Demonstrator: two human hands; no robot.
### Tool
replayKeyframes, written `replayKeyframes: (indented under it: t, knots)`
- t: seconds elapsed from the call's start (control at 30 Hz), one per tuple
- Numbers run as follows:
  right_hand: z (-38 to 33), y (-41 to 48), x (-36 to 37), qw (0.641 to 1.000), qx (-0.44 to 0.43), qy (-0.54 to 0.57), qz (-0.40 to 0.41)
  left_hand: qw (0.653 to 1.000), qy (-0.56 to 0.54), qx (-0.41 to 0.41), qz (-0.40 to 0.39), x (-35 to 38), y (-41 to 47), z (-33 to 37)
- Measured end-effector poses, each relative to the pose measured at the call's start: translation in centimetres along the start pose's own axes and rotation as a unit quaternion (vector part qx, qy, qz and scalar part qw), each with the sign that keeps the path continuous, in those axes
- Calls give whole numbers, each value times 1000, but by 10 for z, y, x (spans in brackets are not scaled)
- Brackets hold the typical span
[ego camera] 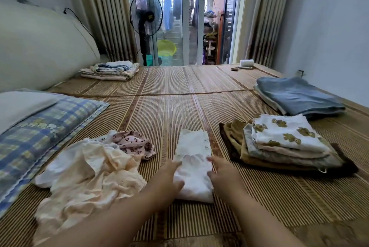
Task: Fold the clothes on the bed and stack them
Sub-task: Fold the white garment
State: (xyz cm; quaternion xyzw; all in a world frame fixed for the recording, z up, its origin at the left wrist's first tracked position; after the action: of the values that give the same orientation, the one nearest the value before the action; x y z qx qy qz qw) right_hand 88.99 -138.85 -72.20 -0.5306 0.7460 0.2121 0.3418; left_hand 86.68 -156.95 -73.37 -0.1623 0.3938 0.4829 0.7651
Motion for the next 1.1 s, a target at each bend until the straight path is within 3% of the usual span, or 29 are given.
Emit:
replayKeyframes:
  t: [0.13, 0.23, 0.37, 0.47, 0.6, 0.77, 0.87, 0.93, 1.03, 1.1]
  knots:
    - [8, -12, 28, 970, -66, -167, -165, 957, 200, 63, -198, 21, -16, -28]
    - [13, -13, 28, 960, -91, -232, -129, 936, 279, 65, -203, 18, -14, -33]
    - [11, -16, 18, 970, -83, -205, -105, 926, 329, 95, -158, 10, -8, -11]
    - [10, -19, 4, 976, -35, -122, -176, 946, 253, 95, -181, -3, -15, 1]
    - [0, -36, -18, 954, -39, -139, -264, 962, 143, 124, -194, -25, -41, 22]
    - [-18, -44, -46, 957, -26, -16, -288, 981, -33, 102, -164, -47, -54, 44]
    - [-25, -34, -47, 965, -10, 99, -242, 980, -162, 44, -105, -60, -34, 42]
    - [-25, -18, -39, 971, 9, 175, -165, 979, -196, 5, -57, -62, -11, 32]
    - [-21, 3, -23, 957, 68, 274, -60, 982, -177, -49, 33, -60, 26, 15]
    - [-16, 12, -11, 964, 86, 251, -25, 987, -121, -72, 74, -56, 44, 1]
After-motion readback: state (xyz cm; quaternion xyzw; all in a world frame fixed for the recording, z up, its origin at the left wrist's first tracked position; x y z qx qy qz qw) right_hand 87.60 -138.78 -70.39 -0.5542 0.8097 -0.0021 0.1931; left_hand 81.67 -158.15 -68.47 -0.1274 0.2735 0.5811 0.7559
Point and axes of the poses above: each hand's wrist, its own y-axis towards the middle knuckle, its own x-axis out of the palm, z = x × y, the point moved 4 cm from there along y, towards the middle knuckle, and after that the axes turned 14 degrees about x, right-handed, at the moved point
